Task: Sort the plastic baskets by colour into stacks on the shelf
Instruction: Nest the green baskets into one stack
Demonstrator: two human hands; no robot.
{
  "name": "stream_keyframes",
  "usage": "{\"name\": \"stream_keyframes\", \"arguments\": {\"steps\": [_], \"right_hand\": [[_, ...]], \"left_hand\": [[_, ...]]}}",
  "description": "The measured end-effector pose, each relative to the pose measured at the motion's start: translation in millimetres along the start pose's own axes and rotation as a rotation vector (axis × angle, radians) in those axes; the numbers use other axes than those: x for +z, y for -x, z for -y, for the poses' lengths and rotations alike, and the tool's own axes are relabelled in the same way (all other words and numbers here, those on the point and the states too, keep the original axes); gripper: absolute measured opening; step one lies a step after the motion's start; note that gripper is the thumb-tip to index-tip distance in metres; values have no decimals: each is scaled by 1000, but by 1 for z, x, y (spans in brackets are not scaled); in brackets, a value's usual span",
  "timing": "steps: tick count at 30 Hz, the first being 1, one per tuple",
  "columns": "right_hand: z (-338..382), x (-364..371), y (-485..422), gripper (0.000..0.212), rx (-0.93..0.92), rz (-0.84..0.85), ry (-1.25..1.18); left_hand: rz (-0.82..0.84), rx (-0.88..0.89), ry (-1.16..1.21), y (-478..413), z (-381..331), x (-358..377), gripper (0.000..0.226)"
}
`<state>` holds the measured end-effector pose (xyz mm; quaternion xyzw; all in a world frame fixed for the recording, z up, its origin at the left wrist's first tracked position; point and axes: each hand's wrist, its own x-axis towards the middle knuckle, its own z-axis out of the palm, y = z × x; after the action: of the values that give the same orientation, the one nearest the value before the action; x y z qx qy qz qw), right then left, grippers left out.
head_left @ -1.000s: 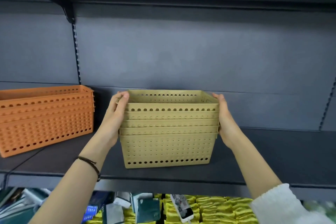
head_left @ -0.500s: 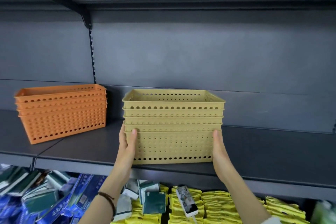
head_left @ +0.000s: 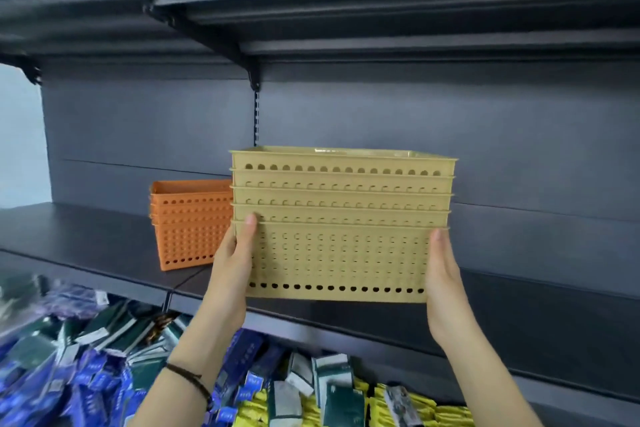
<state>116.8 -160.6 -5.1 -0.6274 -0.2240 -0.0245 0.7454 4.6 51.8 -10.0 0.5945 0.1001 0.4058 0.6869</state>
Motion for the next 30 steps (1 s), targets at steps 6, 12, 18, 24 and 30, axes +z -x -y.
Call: {"name": "stream_keyframes", "arguments": {"steps": [6, 12, 18, 24, 30], "right_hand": [[32, 85, 29, 41, -166, 107, -129], [35, 198, 69, 30, -153, 242, -234], [9, 297, 109, 36, -91, 302, -229], [-24, 385, 117, 70, 55, 395, -168], [-66, 477, 92, 66, 151, 427, -129]], "left_hand": [[-53, 110, -31, 20, -71, -93, 56], [-223, 152, -59, 30, -123, -199, 29], [-316, 132, -86, 37, -120, -307, 36], [-403, 87, -113, 21, -106, -396, 36], [-451, 11, -91, -36, -83, -468, 43]]}}
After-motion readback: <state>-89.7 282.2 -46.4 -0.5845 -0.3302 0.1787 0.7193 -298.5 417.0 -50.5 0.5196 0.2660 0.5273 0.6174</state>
